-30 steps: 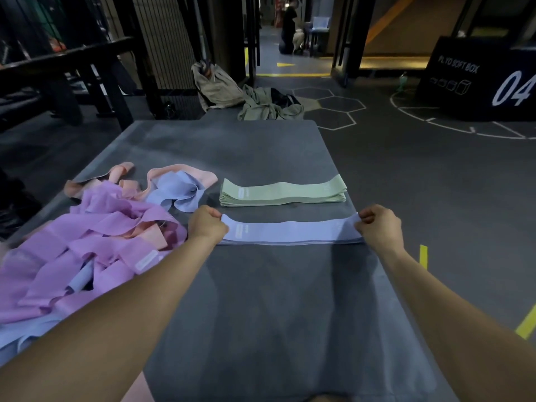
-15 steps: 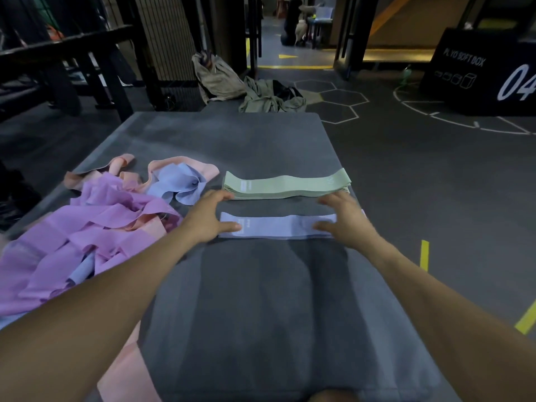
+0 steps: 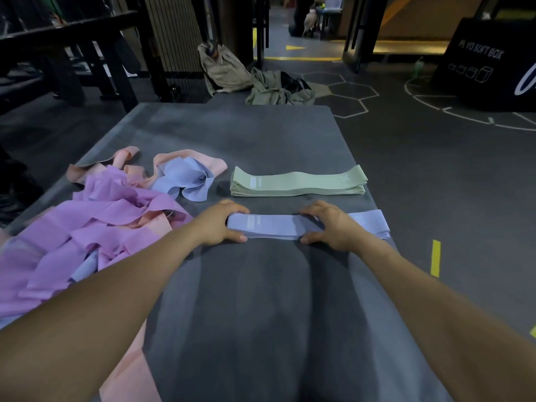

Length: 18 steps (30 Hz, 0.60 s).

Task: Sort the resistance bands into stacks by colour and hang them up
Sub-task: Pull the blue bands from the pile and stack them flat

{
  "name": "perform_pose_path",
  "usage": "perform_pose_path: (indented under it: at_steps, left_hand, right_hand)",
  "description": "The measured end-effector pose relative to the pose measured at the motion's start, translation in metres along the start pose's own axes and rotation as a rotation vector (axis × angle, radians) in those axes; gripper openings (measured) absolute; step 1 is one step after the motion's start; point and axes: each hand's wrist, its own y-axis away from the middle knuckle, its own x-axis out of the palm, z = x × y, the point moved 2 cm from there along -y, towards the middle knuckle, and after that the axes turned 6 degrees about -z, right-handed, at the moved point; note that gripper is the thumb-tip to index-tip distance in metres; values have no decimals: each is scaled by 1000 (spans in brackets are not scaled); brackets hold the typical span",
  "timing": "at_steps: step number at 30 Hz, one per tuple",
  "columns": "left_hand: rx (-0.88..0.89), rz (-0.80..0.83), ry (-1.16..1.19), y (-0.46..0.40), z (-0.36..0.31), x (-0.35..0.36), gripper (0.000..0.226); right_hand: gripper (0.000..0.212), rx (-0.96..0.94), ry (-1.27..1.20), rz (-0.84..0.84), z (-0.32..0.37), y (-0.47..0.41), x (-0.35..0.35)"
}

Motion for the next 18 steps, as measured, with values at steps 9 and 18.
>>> perform_pose_path:
  at_steps: [9, 18]
  left_hand:
    - [57, -49, 13, 18, -5, -10, 75]
    - [-1, -483, -42, 34, 51, -87, 39]
  right_hand:
    - [65, 14, 98, 13, 35, -5, -4]
    - [30, -77, 8, -147, 145, -76, 22]
